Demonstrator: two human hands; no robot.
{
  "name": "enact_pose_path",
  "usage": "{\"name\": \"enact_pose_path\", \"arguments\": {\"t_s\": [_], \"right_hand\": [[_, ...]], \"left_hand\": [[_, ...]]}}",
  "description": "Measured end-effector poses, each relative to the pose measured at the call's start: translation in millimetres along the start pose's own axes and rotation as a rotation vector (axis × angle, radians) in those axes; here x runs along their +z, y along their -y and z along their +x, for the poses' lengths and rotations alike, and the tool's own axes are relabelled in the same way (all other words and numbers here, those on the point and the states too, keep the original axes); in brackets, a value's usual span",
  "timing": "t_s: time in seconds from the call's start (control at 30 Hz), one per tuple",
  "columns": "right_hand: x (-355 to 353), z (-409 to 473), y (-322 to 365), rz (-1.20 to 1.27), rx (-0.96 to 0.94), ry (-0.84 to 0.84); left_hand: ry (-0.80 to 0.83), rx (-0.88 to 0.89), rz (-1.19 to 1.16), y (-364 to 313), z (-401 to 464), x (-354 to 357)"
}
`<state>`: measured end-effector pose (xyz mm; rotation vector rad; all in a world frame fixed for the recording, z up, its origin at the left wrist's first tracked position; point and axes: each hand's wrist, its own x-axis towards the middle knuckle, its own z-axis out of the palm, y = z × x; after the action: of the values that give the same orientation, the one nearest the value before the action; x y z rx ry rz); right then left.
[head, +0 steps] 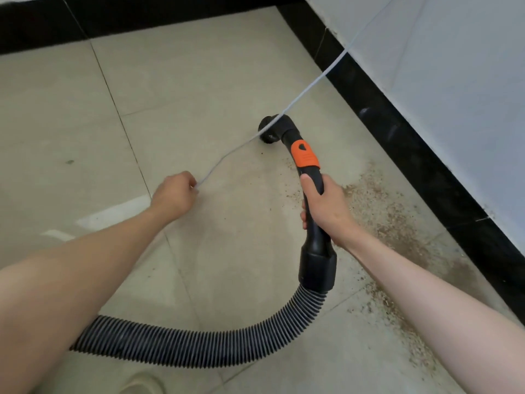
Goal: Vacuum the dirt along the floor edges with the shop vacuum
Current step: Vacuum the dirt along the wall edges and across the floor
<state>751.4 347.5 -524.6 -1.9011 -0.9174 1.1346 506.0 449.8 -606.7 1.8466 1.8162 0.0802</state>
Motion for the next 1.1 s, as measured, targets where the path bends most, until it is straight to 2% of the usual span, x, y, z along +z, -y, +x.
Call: {"name": "enact_pose_path", "arguments": {"t_s": [0.1,0.27,0.6,0.83,1.1], "right_hand": [[15.6,-1.2,-2.3,-0.082,0.011,0.043],[17.2,-0.2,10.0,-0.112,0.027,0.025],[4.1,-45.8,7.3,-0.004,0.154,0.182],[20.0,-36.1,10.3,-0.121,0.062,0.103],[22.8,-80.8,1.5,-0.154,0.100,0.287]], "left_hand": [[-0.155,-0.057,-0.072,21.1,5.1,-23.6],[-0.233,-0.014,-0.125,33.6,4.2,-43.3],[-0.237,0.008,-0.176,29.3,-3.8,-50.6],[-0.234,0.070,-0.141,30.8,-12.8,-56.5],[-0.219,0.081,-0.135,33.3,-13.7,-63.8]]}}
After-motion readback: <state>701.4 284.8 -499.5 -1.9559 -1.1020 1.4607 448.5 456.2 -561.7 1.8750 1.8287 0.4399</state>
